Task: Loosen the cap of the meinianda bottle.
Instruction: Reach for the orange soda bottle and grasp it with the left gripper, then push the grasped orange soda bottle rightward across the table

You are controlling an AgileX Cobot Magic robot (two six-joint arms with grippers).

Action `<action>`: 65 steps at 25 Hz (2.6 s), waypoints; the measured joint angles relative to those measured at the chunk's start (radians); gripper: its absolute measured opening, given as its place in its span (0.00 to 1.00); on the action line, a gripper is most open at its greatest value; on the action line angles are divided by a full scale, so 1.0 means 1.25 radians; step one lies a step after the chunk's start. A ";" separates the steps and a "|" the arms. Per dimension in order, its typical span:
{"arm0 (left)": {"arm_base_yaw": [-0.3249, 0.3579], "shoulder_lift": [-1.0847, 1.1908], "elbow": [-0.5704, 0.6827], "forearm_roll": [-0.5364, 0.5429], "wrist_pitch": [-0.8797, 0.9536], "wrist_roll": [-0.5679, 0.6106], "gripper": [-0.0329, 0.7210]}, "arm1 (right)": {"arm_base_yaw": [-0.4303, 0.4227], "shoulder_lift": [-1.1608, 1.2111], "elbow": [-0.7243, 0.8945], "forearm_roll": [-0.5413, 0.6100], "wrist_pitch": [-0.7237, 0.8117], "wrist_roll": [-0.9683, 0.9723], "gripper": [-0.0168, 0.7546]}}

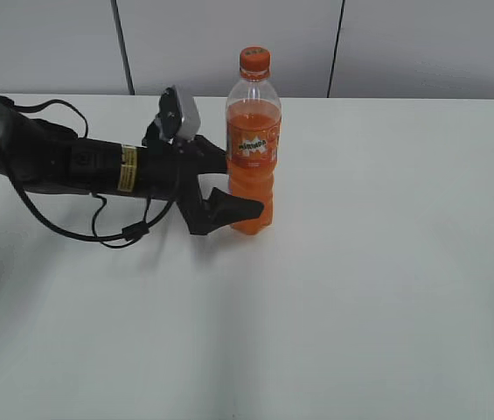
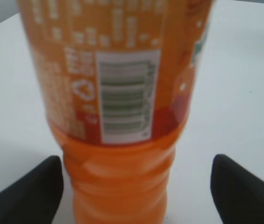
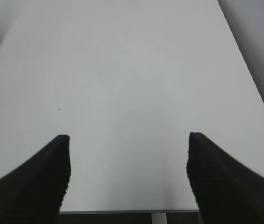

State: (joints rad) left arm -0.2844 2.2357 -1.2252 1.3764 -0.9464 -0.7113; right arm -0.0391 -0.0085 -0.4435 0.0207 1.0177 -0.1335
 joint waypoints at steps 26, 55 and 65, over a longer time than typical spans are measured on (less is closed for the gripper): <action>-0.037 0.013 -0.064 -0.035 0.047 -0.003 0.56 | 0.000 0.000 0.000 0.000 0.000 0.000 0.78; -0.212 0.025 -0.066 -0.092 0.056 -0.002 0.56 | 0.000 0.000 0.000 0.000 0.000 0.000 0.78; -0.284 0.025 -0.067 -0.128 0.105 -0.001 0.56 | 0.000 0.000 0.000 0.000 0.000 0.000 0.78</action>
State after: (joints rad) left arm -0.6395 2.2665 -1.3095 1.2168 -0.8155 -0.7121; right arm -0.0391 -0.0085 -0.4435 0.0207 1.0177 -0.1335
